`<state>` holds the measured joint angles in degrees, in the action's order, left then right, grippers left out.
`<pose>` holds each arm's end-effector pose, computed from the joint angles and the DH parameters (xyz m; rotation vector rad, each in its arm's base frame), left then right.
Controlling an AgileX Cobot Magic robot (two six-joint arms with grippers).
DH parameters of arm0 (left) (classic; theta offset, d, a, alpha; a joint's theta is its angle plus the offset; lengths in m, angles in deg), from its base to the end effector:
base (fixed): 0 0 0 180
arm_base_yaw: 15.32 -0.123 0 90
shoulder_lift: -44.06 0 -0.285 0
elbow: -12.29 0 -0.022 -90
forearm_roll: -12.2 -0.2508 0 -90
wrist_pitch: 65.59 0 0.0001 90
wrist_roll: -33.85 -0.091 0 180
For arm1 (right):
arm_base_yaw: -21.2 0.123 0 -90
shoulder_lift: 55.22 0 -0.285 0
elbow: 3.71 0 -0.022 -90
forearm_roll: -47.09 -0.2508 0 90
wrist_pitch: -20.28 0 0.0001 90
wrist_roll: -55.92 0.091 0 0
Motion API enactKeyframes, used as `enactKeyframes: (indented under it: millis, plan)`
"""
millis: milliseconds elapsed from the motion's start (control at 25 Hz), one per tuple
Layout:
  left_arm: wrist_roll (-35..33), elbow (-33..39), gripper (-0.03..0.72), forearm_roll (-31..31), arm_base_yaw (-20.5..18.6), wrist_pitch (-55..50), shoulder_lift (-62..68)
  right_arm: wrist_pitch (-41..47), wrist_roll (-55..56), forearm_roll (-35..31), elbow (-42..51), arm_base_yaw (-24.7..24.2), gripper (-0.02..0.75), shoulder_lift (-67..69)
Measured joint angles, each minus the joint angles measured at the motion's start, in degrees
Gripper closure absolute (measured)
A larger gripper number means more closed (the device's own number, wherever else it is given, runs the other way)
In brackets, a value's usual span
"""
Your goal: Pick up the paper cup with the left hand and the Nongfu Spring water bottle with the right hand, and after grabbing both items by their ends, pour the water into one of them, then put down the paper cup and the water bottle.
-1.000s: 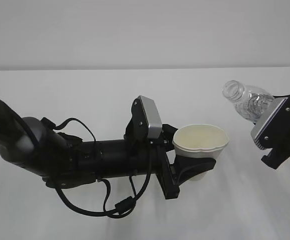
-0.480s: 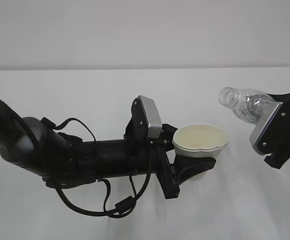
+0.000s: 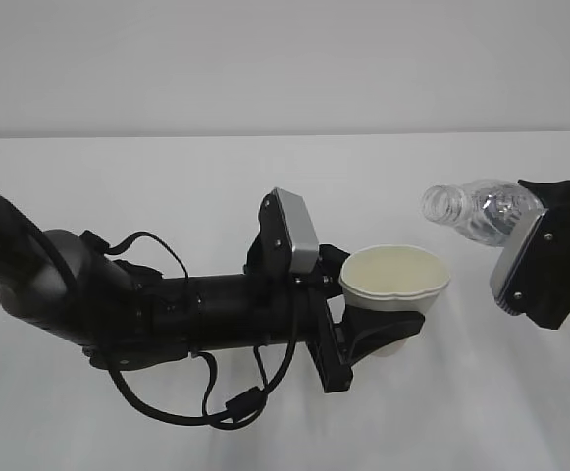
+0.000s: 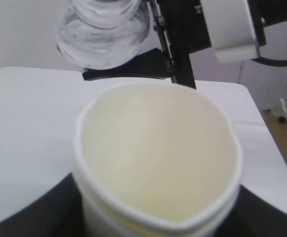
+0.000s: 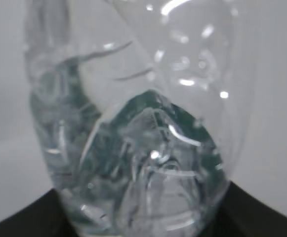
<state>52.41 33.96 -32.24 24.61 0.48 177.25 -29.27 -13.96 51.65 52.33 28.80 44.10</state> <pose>0.2625 -0.2956 0.1048 1.1262 1.3727 -1.0548 0.2551 0.0396 0.1605 -1.2683 1.4320 -0.7295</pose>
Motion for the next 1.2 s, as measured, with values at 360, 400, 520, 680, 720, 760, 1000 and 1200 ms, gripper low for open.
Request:
enactKeyframes:
  millis: [360, 400, 520, 680, 720, 760, 1000, 1200]
  plan:
    - [0.0, 0.0, 0.258, -0.6, 0.0, 0.0, 0.0, -1.3, -3.4, 0.0, 0.0, 0.0, 0.335, 0.0]
    - [0.0, 0.0, 0.258, -0.6, 0.0, 0.0, 0.0, -1.4, -3.8, 0.0, 0.0, 0.0, 0.335, 0.0]
    - [0.0, 0.0, 0.258, -0.6, 0.0, 0.0, 0.0, -1.5, -4.7, 0.0, 0.0, 0.0, 0.335, 0.0]
    - [0.0, 0.0, 0.259, -0.6, 0.0, 0.0, 0.0, -1.5, -5.8, 0.0, 0.0, 0.0, 0.335, 0.0]
    - [0.0, 0.0, 0.259, -0.6, 0.0, 0.0, 0.0, -1.5, -6.1, 0.0, 0.0, 0.0, 0.335, 0.0]
    - [0.0, 0.0, 0.259, -0.6, 0.0, 0.0, 0.0, -1.5, -6.3, 0.0, 0.0, 0.0, 0.335, 0.0]
    - [0.0, 0.0, 0.259, -0.6, 0.0, 0.0, 0.0, -1.5, -7.5, 0.0, -0.1, 0.0, 0.335, 0.0]
    - [0.0, 0.0, 0.259, -0.6, 0.0, 0.0, 0.0, -1.6, -7.7, 0.1, -0.1, 0.0, 0.335, 0.0]
